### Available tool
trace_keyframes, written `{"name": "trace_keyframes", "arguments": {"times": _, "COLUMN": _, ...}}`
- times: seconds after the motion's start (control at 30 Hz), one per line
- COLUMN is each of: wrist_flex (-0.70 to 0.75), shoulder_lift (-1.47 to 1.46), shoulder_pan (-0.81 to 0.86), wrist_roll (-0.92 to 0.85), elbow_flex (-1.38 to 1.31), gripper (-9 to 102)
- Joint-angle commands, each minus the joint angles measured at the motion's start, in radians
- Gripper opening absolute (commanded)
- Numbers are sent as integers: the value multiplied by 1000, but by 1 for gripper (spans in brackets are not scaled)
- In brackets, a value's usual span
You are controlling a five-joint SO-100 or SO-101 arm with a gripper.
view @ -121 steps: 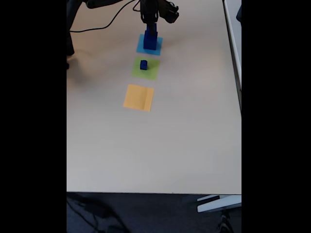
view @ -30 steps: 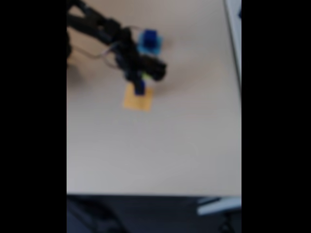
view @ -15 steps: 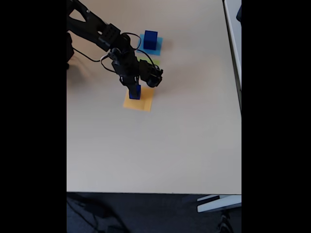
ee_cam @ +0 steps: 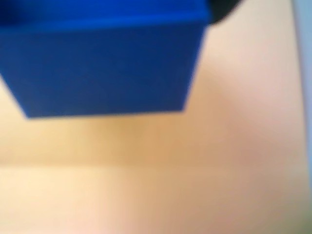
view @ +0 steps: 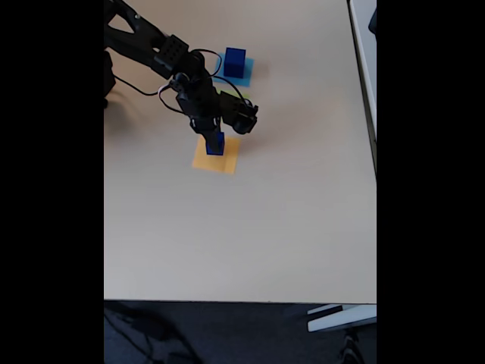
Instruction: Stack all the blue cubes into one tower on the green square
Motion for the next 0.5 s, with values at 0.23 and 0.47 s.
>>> {"name": "trace_keyframes", "arguments": {"times": 0.23, "wrist_flex": -11, "shoulder_lift": -12, "shoulder_pan": 3, "wrist_roll": 8, "elbow_flex": -60, "gripper": 9}}
{"name": "trace_keyframes", "arguments": {"times": 0.47, "wrist_flex": -17, "shoulder_lift": -15, "shoulder_pan": 3, "wrist_roll": 6, "elbow_flex": -61, "gripper": 9}}
